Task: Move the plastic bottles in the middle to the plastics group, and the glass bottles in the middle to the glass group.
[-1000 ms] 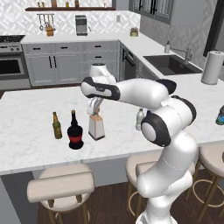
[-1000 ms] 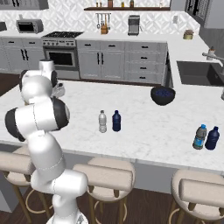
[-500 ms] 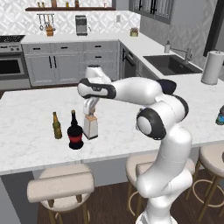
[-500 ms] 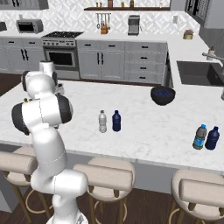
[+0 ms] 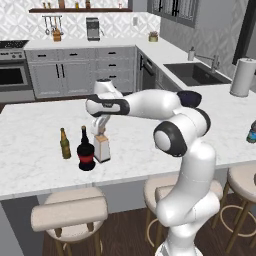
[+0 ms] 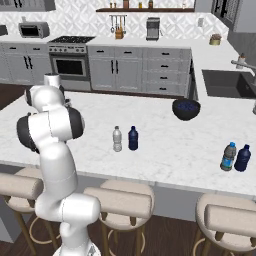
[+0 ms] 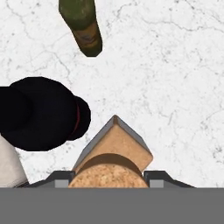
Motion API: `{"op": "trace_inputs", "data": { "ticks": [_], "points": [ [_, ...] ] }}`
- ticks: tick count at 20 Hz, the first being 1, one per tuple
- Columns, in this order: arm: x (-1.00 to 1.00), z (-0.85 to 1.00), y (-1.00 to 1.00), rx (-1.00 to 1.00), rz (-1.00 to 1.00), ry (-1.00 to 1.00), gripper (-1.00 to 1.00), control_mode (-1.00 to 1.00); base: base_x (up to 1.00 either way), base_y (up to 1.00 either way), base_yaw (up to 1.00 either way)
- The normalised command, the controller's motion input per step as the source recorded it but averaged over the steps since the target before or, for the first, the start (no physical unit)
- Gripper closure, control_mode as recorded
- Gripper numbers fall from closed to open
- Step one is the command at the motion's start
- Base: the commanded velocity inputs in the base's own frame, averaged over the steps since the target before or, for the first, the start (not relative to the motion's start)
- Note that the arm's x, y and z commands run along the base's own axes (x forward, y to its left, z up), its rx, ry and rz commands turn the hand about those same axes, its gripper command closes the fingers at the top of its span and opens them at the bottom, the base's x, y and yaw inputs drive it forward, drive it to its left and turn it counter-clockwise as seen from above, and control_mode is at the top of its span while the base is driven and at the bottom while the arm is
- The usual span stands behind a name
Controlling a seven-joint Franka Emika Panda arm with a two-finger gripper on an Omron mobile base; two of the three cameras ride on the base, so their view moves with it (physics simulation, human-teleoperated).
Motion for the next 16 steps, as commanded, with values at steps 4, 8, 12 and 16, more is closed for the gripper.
{"op": "trace_inputs", "data": {
  "ticks": [4, 8, 12, 16],
  "points": [
    [0.00, -0.30, 0.00, 0.00, 0.00, 0.00, 1.00, -1.00, 0.00, 0.00, 0.00],
    [0.00, 0.00, 0.00, 0.00, 0.00, 0.00, -1.00, -1.00, 0.00, 0.00, 0.00],
    [0.00, 0.09, 0.00, -0.01, 0.02, 0.00, -1.00, -1.00, 0.00, 0.00, 0.00],
    [0.00, 0.23, 0.00, -0.03, 0.00, 0.00, -1.00, -1.00, 0.00, 0.00, 0.00]
  ]
}}
